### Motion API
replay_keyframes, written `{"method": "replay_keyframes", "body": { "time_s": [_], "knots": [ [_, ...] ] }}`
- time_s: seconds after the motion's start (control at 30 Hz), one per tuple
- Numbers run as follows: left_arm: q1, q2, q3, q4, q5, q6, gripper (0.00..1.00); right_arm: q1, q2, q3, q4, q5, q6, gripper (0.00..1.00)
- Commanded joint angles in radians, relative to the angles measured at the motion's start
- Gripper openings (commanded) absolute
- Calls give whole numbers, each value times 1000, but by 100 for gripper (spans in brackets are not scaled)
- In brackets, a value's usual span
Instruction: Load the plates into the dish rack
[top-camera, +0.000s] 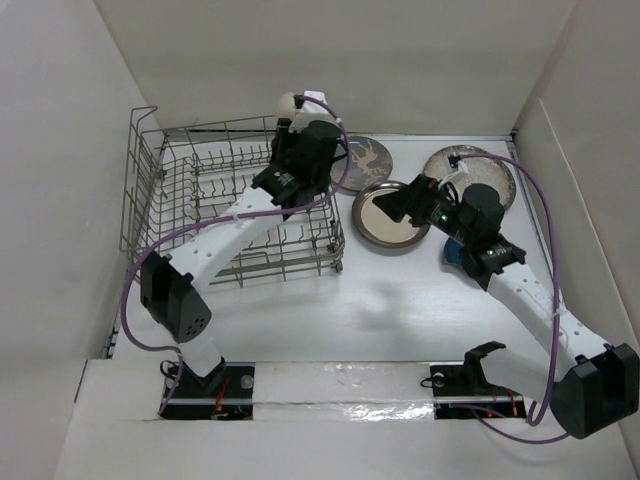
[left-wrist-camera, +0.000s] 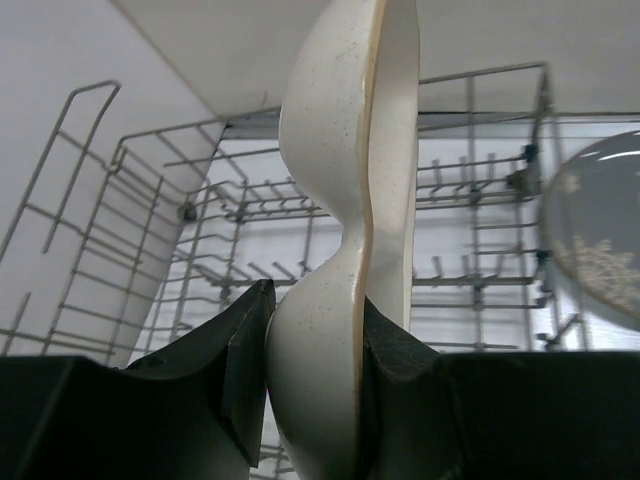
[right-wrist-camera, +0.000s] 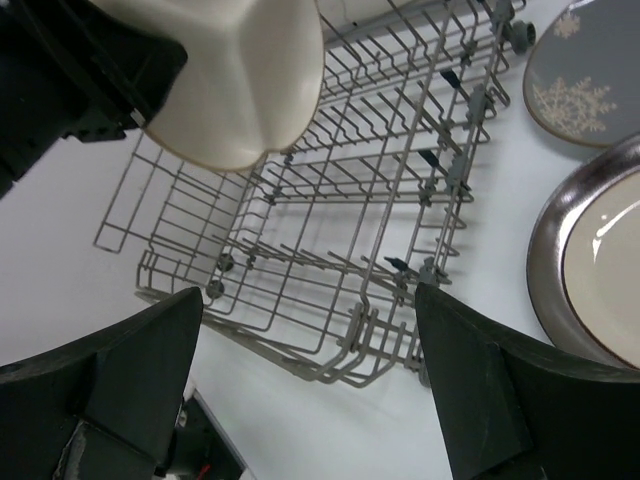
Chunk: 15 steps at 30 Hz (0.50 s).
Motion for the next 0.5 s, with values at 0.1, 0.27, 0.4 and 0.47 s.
{"method": "replay_keyframes", "body": {
  "time_s": [0.1, 0.27, 0.4, 0.47],
  "knots": [
    [-60, -15, 134, 213, -145, 43, 0, -6, -61, -40, -21, -5, -60, 92],
    [-105, -70, 44, 117, -121, -99, 0, -15, -109, -74, -49, 15, -75, 91],
    [-139, -87, 27, 8, -104, -212, 0, -24, -133, -94, -55, 16, -81, 91],
    [-158, -97, 5, -9, -87, -255, 0, -34, -132, -100, -54, 12, -83, 91]
  ]
}}
